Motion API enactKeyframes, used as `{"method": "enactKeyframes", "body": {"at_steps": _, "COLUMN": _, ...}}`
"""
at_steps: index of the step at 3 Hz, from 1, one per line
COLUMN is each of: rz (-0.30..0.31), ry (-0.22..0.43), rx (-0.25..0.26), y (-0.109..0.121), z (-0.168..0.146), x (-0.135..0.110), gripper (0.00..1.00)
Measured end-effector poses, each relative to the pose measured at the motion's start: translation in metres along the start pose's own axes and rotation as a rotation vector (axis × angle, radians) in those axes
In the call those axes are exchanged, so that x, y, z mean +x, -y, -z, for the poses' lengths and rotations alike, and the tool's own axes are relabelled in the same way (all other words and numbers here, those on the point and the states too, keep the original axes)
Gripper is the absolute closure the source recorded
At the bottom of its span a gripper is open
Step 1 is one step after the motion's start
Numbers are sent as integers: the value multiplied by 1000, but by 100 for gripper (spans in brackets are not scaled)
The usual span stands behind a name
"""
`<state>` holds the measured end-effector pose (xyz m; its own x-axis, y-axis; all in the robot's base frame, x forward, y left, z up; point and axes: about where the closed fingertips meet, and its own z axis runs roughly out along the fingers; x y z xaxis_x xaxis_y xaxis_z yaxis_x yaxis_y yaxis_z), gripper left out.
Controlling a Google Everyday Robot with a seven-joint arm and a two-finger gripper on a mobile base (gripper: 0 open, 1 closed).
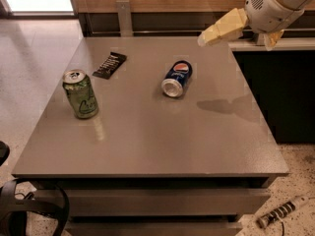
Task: Place pepsi can upright
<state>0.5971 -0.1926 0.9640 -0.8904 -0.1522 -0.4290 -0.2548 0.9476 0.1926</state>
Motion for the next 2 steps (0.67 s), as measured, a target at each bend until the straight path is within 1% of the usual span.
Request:
{"method": "enactKeyframes", "body": {"at_steps": 1, "rz": -24, "ry": -2, "rx": 0, "y": -1, "z": -1, "x": 0, "gripper": 0}}
{"method": "enactKeyframes", "body": {"at_steps": 2, "rz": -92, "ry": -22, "rx": 6, "y": 2, "z": -6, "x": -3, "gripper": 0}}
